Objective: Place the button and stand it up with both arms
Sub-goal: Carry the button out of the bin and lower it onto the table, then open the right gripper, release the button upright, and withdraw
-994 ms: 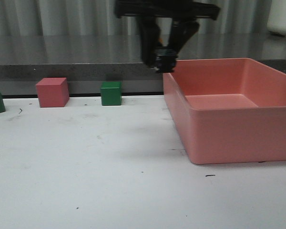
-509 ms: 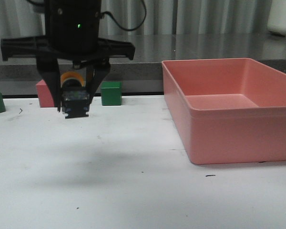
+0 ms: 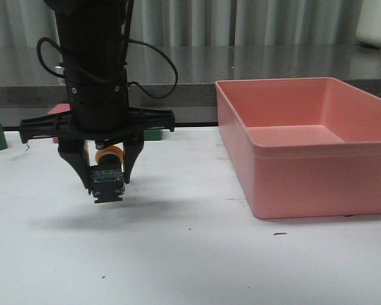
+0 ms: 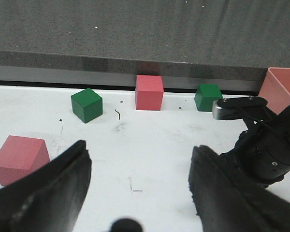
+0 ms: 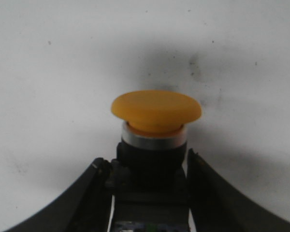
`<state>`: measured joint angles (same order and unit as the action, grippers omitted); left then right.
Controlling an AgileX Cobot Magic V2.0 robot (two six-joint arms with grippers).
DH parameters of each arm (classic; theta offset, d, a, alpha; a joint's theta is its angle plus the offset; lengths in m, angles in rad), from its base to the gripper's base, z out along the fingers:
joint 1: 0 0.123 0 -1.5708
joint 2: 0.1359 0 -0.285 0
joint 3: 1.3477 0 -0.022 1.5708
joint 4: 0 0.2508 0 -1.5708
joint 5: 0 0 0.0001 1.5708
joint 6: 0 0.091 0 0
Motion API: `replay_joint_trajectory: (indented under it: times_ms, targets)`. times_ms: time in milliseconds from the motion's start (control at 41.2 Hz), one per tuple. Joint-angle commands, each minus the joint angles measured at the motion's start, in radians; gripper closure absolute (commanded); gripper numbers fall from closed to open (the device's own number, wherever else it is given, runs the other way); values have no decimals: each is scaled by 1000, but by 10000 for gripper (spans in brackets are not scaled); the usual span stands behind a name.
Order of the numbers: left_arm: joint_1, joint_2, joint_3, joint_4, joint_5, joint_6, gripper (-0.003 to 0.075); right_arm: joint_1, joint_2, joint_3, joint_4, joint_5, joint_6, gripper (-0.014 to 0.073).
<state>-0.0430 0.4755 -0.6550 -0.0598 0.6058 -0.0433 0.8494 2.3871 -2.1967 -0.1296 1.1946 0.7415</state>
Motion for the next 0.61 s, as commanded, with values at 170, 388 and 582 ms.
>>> replay_joint_trajectory:
  times_ms: [170,388,582]
  targets:
    - [-6,14,-36,-12,-80,-8,283,-1,-46,-36,-14,-74,69,148]
    - [-6,14,-36,-12,-80,-8,283,-1,-46,-37,8,-134,79,80]
    - [-6,14,-36,-12,-80,-8,283,-1,-56,-88,-5,-55,9,83]
